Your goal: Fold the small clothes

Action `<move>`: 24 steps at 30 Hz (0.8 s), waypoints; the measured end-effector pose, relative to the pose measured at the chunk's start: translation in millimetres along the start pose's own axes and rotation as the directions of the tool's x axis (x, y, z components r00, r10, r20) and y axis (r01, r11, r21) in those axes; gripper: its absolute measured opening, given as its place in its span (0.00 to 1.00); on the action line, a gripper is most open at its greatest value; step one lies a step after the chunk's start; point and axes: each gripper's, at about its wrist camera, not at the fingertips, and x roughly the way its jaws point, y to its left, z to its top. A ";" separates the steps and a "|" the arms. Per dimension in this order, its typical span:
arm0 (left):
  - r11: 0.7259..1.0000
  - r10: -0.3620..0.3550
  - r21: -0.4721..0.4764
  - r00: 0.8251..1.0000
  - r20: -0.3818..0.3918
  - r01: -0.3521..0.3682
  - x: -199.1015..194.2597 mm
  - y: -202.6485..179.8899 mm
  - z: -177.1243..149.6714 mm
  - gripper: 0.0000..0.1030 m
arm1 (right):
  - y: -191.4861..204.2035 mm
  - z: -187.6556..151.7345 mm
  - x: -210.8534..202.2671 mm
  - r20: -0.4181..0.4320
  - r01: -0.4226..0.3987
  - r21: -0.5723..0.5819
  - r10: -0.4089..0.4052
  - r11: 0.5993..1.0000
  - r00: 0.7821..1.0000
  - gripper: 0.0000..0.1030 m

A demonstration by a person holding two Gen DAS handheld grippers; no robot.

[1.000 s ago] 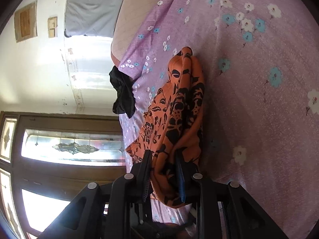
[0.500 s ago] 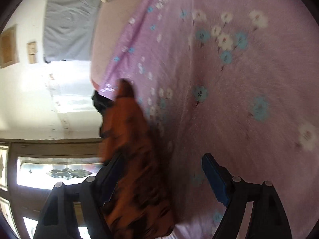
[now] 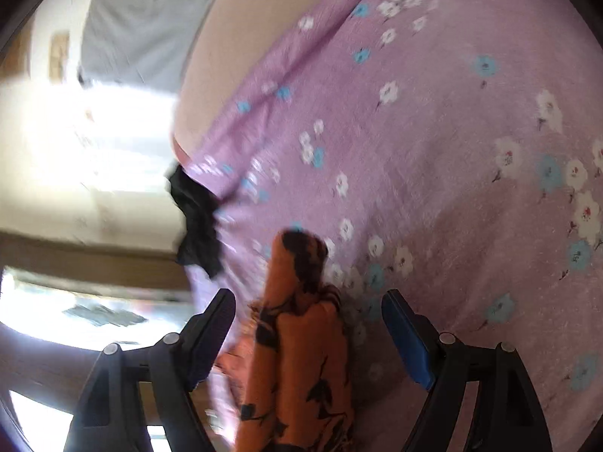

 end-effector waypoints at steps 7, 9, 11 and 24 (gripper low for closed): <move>0.994 0.012 -0.107 1.000 0.018 -0.010 -29.5 27.1 -4.2 0.18 | 45.3 -27.5 13.2 0.044 0.052 -0.166 -0.045 0.985 0.998 0.18; 0.992 0.034 -0.121 0.998 0.049 -0.027 -47.9 36.0 -8.4 0.18 | 70.3 -37.7 10.2 0.055 0.000 -0.207 0.011 0.978 0.998 0.17; 0.987 0.059 -0.153 0.995 0.074 -0.048 -70.1 49.8 -14.4 0.18 | 95.6 -50.4 10.7 0.050 -0.070 -0.237 0.084 0.969 0.995 0.17; 0.682 0.240 -0.698 0.968 -0.067 -0.217 -152.5 219.6 -99.3 0.21 | 261.7 -160.8 186.8 -0.183 -0.114 -0.360 0.050 0.926 0.982 0.18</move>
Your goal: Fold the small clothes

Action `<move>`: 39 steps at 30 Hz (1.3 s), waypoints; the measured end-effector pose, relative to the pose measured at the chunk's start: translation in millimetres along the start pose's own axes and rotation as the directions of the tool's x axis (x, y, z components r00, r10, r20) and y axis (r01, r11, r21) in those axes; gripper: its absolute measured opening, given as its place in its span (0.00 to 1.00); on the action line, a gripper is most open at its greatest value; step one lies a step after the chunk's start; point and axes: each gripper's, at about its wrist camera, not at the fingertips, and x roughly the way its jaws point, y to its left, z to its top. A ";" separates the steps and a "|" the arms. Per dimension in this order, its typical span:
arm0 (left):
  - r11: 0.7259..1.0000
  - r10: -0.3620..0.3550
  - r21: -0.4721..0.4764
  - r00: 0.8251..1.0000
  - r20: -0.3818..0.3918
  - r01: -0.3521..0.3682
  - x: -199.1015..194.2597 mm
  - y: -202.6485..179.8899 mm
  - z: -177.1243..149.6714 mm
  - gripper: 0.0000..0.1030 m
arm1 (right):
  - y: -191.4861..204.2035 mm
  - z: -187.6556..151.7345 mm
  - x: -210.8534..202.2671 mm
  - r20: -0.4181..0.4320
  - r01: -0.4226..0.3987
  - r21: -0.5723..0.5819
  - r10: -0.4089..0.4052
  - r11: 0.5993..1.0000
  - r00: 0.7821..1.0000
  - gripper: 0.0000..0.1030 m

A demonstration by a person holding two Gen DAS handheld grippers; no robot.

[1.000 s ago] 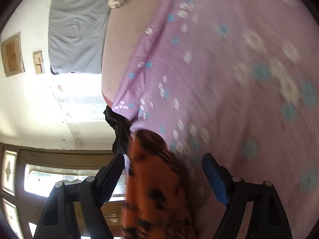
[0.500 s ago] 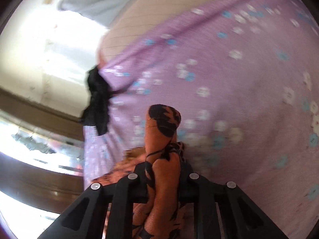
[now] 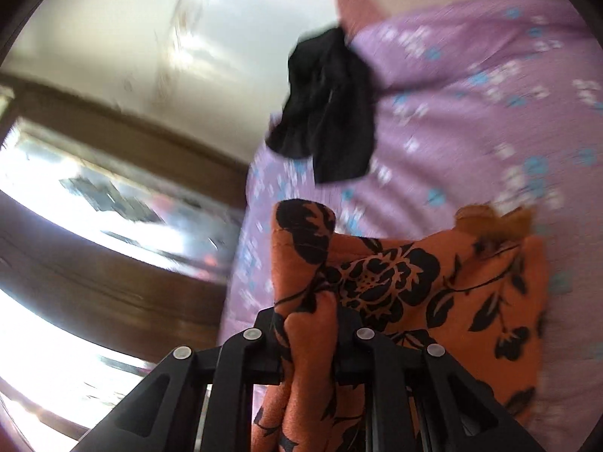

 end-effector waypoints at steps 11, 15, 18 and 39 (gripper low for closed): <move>0.989 0.006 -0.146 0.992 -0.122 -0.024 4.1 35.8 -2.4 0.24 | -12.4 -39.3 50.9 -0.084 -0.171 0.122 0.182 0.978 0.980 0.71; 0.989 0.026 -0.143 0.993 -0.114 -0.042 -6.8 36.7 0.7 0.25 | -9.8 -51.7 3.6 -0.035 -0.142 0.067 0.144 0.988 0.989 0.71; 0.990 0.070 -0.120 0.996 -0.061 -0.077 -25.4 37.3 3.7 0.29 | -11.0 -70.4 -37.4 -0.001 -0.066 0.011 0.066 0.998 0.998 0.71; 0.915 0.281 0.255 0.948 0.152 -0.312 -29.4 -31.8 31.2 0.59 | -118.7 -162.4 -134.9 0.078 -0.111 0.117 0.103 0.987 0.992 0.72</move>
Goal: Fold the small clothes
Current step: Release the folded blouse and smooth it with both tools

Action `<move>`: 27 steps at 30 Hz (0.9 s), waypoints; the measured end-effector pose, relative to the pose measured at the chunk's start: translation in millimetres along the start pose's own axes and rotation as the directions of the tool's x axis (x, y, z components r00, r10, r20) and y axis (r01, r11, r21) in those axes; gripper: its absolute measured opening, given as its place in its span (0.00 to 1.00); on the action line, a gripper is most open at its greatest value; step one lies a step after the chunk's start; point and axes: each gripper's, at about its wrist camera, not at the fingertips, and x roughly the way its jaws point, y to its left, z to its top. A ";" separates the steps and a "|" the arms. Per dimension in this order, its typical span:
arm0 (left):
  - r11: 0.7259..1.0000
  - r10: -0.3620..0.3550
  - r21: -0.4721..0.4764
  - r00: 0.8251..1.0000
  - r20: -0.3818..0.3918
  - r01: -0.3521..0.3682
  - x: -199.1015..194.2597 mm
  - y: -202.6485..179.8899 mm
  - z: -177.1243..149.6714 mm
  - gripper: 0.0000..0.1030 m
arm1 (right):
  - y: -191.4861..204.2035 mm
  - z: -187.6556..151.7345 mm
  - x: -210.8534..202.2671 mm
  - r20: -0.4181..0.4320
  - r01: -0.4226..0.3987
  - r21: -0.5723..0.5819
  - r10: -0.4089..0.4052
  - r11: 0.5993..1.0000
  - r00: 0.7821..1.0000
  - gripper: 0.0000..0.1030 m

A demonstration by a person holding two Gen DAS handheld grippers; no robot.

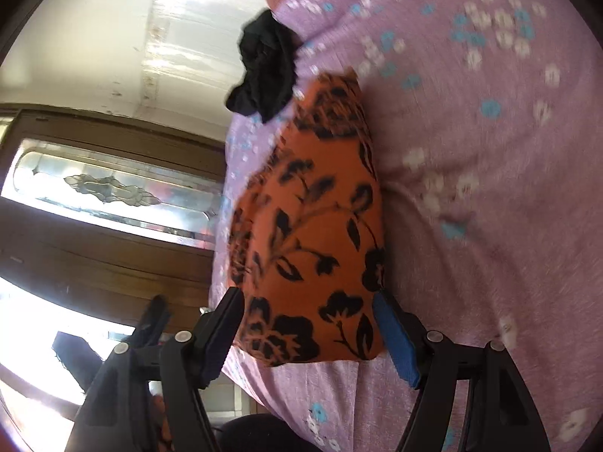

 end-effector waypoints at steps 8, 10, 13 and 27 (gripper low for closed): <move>0.999 0.033 0.002 0.987 -0.159 -0.033 79.6 0.7 -25.4 0.64 | 0.1 17.1 -20.0 0.087 -0.054 0.004 0.053 0.999 0.995 0.72; 1.000 0.028 0.011 0.989 -0.147 -0.027 78.9 1.7 -26.0 0.65 | 1.3 19.9 -14.7 0.076 -0.056 0.009 0.055 0.998 0.996 0.72; 1.000 -0.002 -0.023 0.990 -0.144 -0.001 79.4 10.4 -24.6 0.67 | 0.1 23.5 -1.0 0.066 -0.071 0.025 0.069 0.997 0.995 0.72; 0.994 0.051 -0.093 0.988 -0.147 -0.065 84.6 54.6 -22.9 0.67 | -14.6 22.8 51.4 -0.022 -0.021 0.101 0.023 0.995 0.999 0.39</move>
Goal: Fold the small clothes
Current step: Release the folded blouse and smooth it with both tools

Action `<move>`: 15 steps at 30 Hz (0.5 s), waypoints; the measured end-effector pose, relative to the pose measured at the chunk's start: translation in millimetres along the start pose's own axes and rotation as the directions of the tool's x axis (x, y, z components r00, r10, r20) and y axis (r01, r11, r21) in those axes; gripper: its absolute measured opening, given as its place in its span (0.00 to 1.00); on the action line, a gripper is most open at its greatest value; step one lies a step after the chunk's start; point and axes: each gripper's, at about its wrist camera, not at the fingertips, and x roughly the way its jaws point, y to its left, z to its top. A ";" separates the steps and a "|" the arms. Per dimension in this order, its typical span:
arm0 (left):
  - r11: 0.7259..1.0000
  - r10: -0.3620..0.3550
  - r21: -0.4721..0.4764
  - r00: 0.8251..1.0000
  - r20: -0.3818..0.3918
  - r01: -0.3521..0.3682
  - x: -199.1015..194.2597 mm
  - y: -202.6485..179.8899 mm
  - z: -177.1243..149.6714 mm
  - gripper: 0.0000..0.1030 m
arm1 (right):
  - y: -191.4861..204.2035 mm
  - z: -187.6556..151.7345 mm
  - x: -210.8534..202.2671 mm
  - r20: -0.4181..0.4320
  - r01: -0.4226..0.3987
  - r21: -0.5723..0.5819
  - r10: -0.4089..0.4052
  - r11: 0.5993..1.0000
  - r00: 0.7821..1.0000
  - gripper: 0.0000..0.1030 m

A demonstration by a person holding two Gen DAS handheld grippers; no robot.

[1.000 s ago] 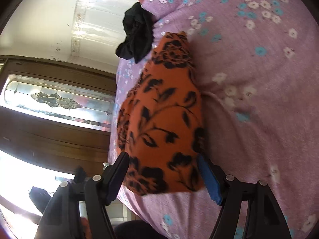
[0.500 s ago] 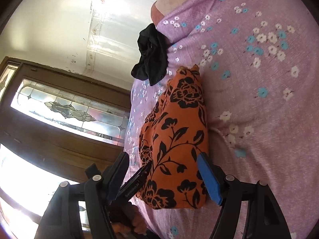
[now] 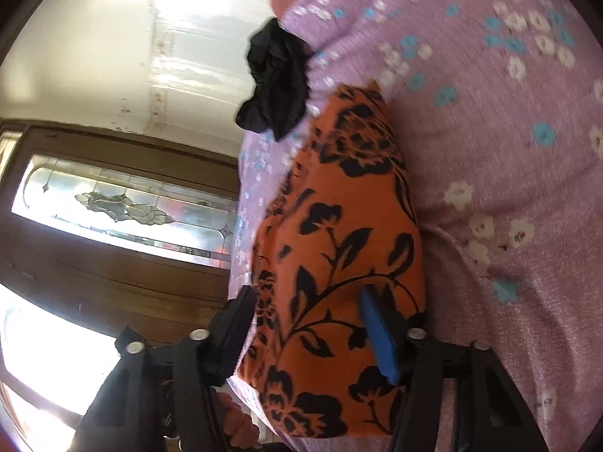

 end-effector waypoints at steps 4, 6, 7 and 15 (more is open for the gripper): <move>1.000 -0.003 -0.002 1.000 -0.003 0.003 5.6 1.8 1.5 0.69 | -17.2 3.3 3.6 -0.028 0.007 0.070 -0.005 0.998 1.000 0.25; 1.000 0.004 -0.006 1.000 0.004 -0.004 5.0 1.0 0.6 0.69 | -17.3 3.6 4.1 -0.035 0.012 0.062 -0.010 0.998 0.999 0.25; 1.000 0.005 -0.006 1.000 0.014 -0.005 2.7 0.2 0.8 0.68 | -15.2 2.9 4.0 -0.035 0.022 0.046 -0.020 0.999 0.999 0.25; 1.000 -0.009 0.021 0.982 0.191 0.005 -34.6 -2.7 4.2 0.67 | 36.1 -3.0 -20.6 0.078 0.053 -0.162 -0.040 0.985 0.996 0.29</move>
